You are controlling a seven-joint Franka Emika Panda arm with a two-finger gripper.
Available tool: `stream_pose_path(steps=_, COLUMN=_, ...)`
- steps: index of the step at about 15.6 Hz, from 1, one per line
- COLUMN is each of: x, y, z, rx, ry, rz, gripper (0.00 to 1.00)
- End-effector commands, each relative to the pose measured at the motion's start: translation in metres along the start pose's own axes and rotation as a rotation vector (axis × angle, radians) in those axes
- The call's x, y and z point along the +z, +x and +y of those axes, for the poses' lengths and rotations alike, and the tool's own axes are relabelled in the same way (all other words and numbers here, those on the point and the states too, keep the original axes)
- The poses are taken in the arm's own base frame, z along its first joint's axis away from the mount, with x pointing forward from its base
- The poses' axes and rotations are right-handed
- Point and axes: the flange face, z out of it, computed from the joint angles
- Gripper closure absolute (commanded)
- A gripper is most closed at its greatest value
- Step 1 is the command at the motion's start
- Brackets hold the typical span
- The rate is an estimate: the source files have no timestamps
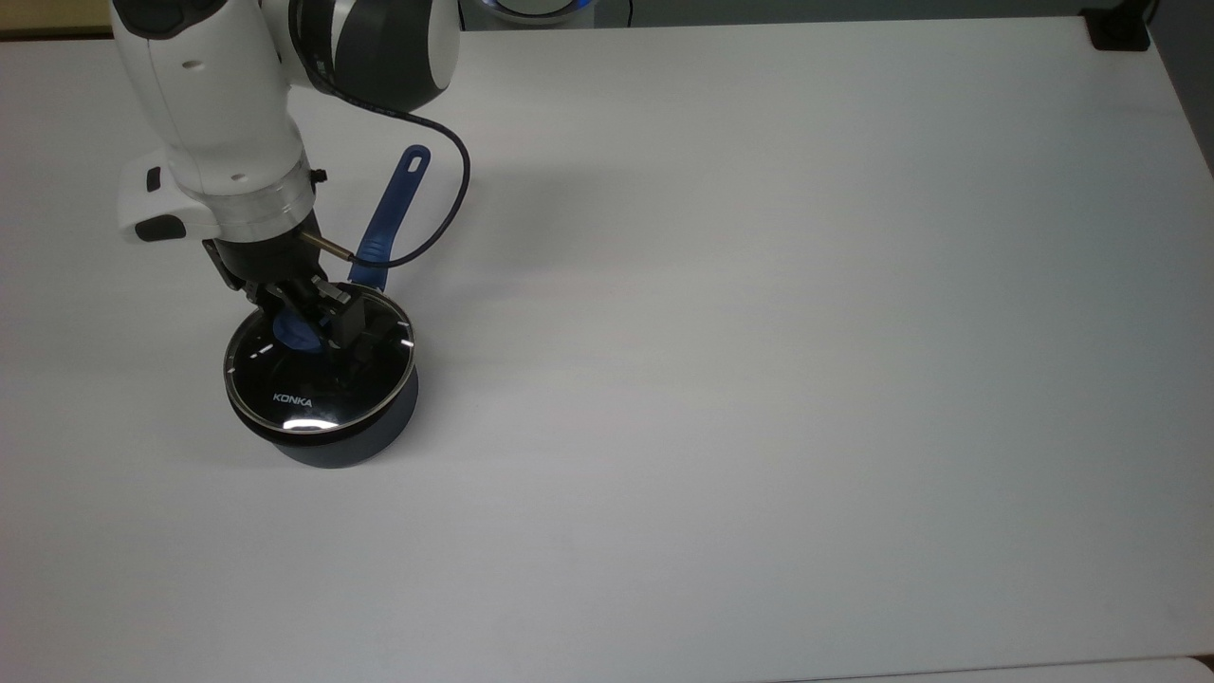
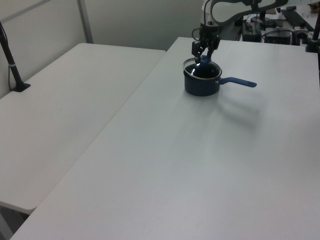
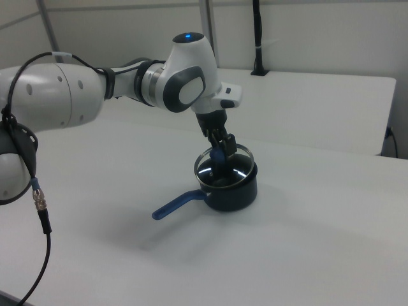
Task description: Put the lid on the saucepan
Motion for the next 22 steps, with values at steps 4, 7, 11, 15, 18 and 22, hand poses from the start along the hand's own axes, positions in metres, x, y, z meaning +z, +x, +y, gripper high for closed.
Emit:
stream_pose_path(steps=4, x=0.012, y=-0.001, z=-0.003, rx=-0.017, ry=-0.017, rz=0.003, gripper=0.47)
stream_pose_path(steps=7, x=0.020, y=-0.005, z=-0.002, rx=-0.040, ry=-0.021, rz=-0.014, gripper=0.47)
stream_pose_path(steps=11, x=0.020, y=-0.004, z=-0.001, rx=-0.040, ry=-0.022, rz=-0.014, gripper=0.47)
stream_pose_path(steps=15, x=0.021, y=-0.004, z=0.001, rx=-0.079, ry=-0.021, rz=-0.016, gripper=0.49)
stream_pose_path(steps=18, x=0.020, y=-0.004, z=0.001, rx=-0.106, ry=-0.022, rz=-0.016, gripper=0.52)
stream_pose_path(steps=22, x=0.018, y=-0.004, z=0.001, rx=-0.125, ry=-0.023, rz=-0.013, gripper=0.55)
